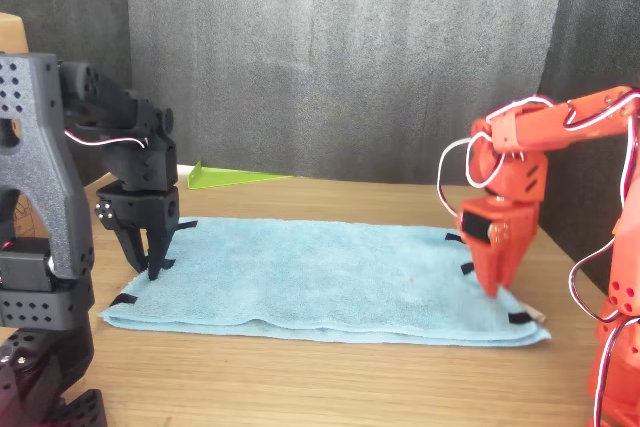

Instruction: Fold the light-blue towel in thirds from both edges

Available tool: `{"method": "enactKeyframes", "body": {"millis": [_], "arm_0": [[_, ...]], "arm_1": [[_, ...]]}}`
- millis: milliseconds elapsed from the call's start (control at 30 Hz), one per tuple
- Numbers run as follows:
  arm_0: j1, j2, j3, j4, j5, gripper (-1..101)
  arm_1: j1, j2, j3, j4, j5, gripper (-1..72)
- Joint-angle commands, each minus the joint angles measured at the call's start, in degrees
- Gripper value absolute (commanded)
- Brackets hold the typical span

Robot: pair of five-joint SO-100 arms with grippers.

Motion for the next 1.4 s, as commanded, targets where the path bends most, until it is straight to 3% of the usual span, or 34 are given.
{"method": "enactKeyframes", "body": {"millis": [0,667,1367], "arm_0": [[0.0,2.4,0.5,0.4,0.4,0],[-0.1,2.6,0.8,0.2,0.7,0],[-0.4,2.2,0.4,0.2,0.5,0]], "arm_1": [[2.1,3.7,-4.5,4.3,-0.3,0.2],[14.2,-9.4,-37.2,22.1,-0.6,0.1],[27.1,-26.6,-63.6,22.2,-3.7,0.0]]}}
